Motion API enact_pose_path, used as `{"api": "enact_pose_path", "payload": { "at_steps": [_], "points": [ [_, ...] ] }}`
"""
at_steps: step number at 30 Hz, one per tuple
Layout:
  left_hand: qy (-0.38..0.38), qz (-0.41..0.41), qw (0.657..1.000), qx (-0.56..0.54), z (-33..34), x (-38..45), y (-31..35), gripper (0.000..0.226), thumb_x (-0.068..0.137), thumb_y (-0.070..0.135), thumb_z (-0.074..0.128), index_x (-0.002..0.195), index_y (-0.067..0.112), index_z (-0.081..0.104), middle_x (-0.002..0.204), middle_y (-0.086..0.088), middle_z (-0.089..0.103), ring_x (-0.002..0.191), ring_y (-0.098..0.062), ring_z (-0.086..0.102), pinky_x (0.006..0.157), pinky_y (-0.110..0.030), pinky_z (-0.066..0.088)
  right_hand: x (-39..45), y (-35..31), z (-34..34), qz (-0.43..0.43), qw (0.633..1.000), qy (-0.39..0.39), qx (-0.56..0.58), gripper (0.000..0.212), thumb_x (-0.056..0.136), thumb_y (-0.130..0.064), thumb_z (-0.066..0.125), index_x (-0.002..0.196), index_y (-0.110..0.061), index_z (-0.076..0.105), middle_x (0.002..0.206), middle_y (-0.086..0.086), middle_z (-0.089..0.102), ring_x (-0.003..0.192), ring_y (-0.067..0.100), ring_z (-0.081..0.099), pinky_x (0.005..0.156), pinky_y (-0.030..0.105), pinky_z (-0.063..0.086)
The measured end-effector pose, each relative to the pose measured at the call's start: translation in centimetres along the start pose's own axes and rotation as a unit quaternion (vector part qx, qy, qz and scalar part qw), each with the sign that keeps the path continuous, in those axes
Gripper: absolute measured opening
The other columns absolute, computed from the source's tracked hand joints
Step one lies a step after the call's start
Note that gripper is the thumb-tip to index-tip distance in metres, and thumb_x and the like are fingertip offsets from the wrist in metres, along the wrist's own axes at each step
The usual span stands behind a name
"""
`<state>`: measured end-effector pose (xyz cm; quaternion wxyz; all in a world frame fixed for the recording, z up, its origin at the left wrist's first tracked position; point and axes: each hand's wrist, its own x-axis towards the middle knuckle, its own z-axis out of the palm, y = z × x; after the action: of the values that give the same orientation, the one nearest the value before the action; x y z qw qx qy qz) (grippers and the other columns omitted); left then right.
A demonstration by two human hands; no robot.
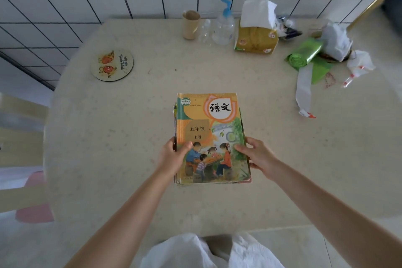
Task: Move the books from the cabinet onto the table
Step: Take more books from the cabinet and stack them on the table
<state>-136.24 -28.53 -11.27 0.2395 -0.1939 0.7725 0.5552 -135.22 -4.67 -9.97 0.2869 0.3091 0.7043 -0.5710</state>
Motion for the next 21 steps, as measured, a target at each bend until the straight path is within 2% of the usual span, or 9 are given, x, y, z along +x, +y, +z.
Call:
{"api": "enact_pose_path", "payload": {
  "at_steps": [4,7,9,13,17,19,21],
  "points": [
    [0.024,-0.025,0.999,-0.016,0.5,0.6,0.4,0.021,0.092,0.035,0.061,0.110,0.026,0.055,0.100,0.007,0.064,0.091,-0.011,0.061,0.076,-0.028,0.052,-0.1,-0.9,0.0,-0.013,1.000,0.013,-0.003,0.030,0.091,-0.033,0.061,0.121,-0.025,0.060,0.108,-0.001,0.071,0.087,0.008,0.066,0.061,0.025,0.047],
    [0.067,-0.065,0.995,-0.046,1.4,0.8,0.7,0.025,0.088,0.030,0.063,0.110,0.018,0.058,0.104,-0.001,0.067,0.093,-0.016,0.063,0.079,-0.037,0.056,-0.2,-1.3,0.0,-0.019,1.000,0.003,-0.021,0.040,0.089,-0.031,0.065,0.128,-0.031,0.053,0.107,-0.003,0.071,0.091,0.013,0.068,0.068,0.031,0.054],
    [0.078,-0.074,0.993,-0.041,1.9,0.9,0.9,0.028,0.087,0.028,0.064,0.112,0.017,0.057,0.105,-0.005,0.067,0.094,-0.020,0.064,0.081,-0.039,0.057,-0.1,-1.4,0.1,-0.039,0.998,-0.002,-0.041,0.050,0.086,-0.025,0.069,0.132,-0.027,0.048,0.110,-0.001,0.068,0.093,0.015,0.068,0.072,0.031,0.056],
    [0.075,-0.063,0.995,0.002,1.9,0.4,1.0,0.036,0.084,0.027,0.065,0.117,0.018,0.055,0.106,-0.004,0.065,0.091,-0.018,0.064,0.071,-0.031,0.055,0.0,-1.4,0.5,-0.062,0.991,0.012,-0.116,0.056,0.084,-0.021,0.070,0.133,-0.019,0.043,0.113,0.000,0.060,0.095,0.016,0.061,0.069,0.024,0.050],
    [0.075,-0.060,0.993,0.068,1.5,-0.4,0.5,0.047,0.067,0.038,0.060,0.113,0.026,0.056,0.107,-0.001,0.063,0.095,-0.019,0.062,0.079,-0.043,0.057,-0.3,-1.0,0.5,-0.060,0.985,0.008,-0.161,0.058,0.082,-0.023,0.073,0.132,-0.020,0.045,0.114,-0.001,0.056,0.099,0.017,0.056,0.073,0.027,0.046],
    [0.079,-0.057,0.993,0.071,1.3,-1.1,0.7,0.042,0.074,0.033,0.064,0.115,0.025,0.056,0.108,0.000,0.063,0.099,-0.020,0.061,0.081,-0.042,0.056,-0.5,-0.6,0.6,-0.055,0.985,0.004,-0.162,0.059,0.082,-0.022,0.073,0.133,-0.019,0.044,0.110,-0.004,0.057,0.097,0.016,0.056,0.072,0.025,0.046],
    [0.083,-0.054,0.993,0.062,1.1,-1.5,0.9,0.034,0.081,0.024,0.066,0.113,0.022,0.056,0.109,0.000,0.063,0.099,-0.019,0.061,0.076,-0.035,0.055,-0.6,-0.6,0.7,-0.049,0.987,0.000,-0.155,0.060,0.082,-0.020,0.073,0.134,-0.019,0.043,0.108,-0.005,0.057,0.097,0.015,0.057,0.071,0.024,0.047]
  ]
}}
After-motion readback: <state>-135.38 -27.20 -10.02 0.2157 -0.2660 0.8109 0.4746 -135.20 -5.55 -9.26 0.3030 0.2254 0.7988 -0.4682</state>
